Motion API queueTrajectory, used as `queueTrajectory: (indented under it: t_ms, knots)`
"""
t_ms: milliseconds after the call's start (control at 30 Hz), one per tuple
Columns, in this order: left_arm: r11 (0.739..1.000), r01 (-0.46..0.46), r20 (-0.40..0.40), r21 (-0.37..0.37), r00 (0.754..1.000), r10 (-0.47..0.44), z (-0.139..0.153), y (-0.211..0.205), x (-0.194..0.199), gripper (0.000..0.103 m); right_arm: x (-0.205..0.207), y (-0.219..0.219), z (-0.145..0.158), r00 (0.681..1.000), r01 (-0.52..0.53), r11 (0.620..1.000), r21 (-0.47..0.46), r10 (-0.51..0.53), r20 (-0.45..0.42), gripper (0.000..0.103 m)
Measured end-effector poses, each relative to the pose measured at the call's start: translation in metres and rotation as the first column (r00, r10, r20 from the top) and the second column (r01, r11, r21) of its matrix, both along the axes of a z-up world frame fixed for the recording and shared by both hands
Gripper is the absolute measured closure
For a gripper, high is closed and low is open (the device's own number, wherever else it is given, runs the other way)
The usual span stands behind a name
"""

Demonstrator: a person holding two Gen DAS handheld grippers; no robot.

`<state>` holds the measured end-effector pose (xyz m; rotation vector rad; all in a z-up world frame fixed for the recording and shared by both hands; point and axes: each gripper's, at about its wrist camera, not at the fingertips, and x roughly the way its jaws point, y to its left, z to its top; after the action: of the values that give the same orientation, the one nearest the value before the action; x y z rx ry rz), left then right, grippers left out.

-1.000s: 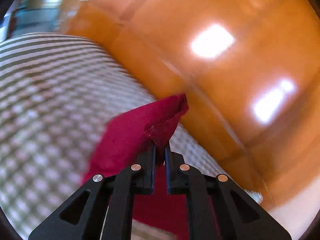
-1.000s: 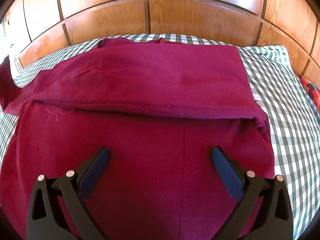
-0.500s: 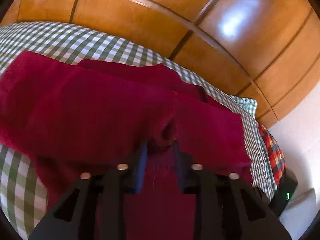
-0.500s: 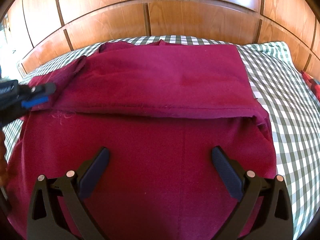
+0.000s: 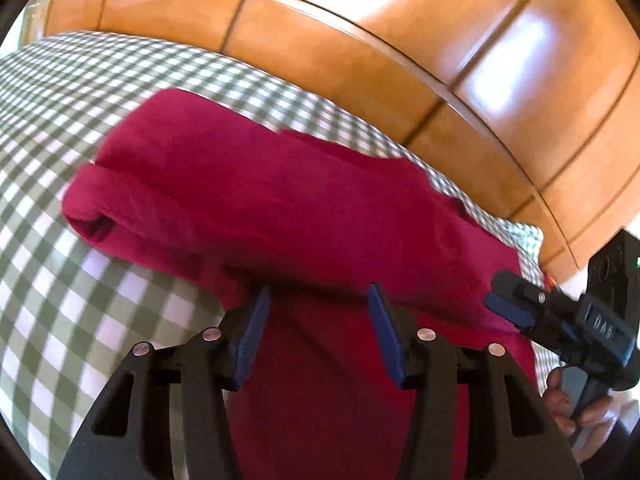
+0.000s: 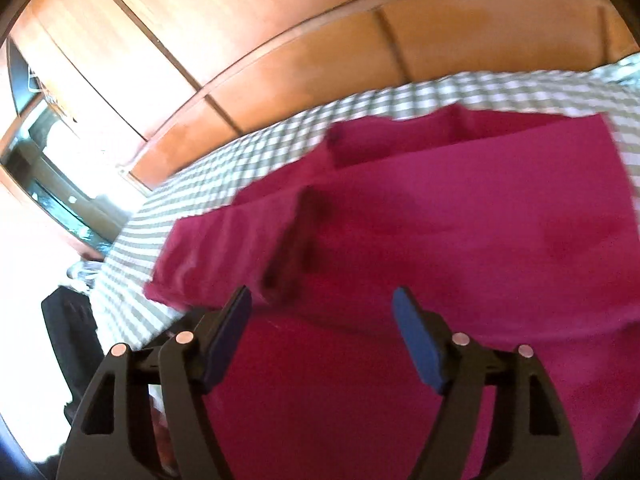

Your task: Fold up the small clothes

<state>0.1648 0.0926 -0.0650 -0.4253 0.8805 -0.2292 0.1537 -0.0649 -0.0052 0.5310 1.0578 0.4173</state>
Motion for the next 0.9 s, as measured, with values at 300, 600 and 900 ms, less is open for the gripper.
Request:
queueTrajectory:
  t_ms: [300,600,900]
  knots:
    - [1.0,-0.018,-0.017,0.011,1.0,0.018,-0.021,0.002,0.007,0.053,0.029,0.042,0.021,0.994,-0.088,0.986,-0.14,0.095,0.047,0.098]
    - [0.999,-0.021,-0.02,0.024,1.0,0.022,-0.021,0.0,0.007,0.054,-0.003,-0.096,0.096,0.967,0.166,0.977,-0.136,-0.135,0.217,0.101]
    - [0.998,-0.032,-0.007,0.061,0.999,0.032,-0.016,-0.004,0.003,0.053,-0.001,-0.11,0.031,0.986,0.16,0.983,0.085,-0.163,0.028,0.045]
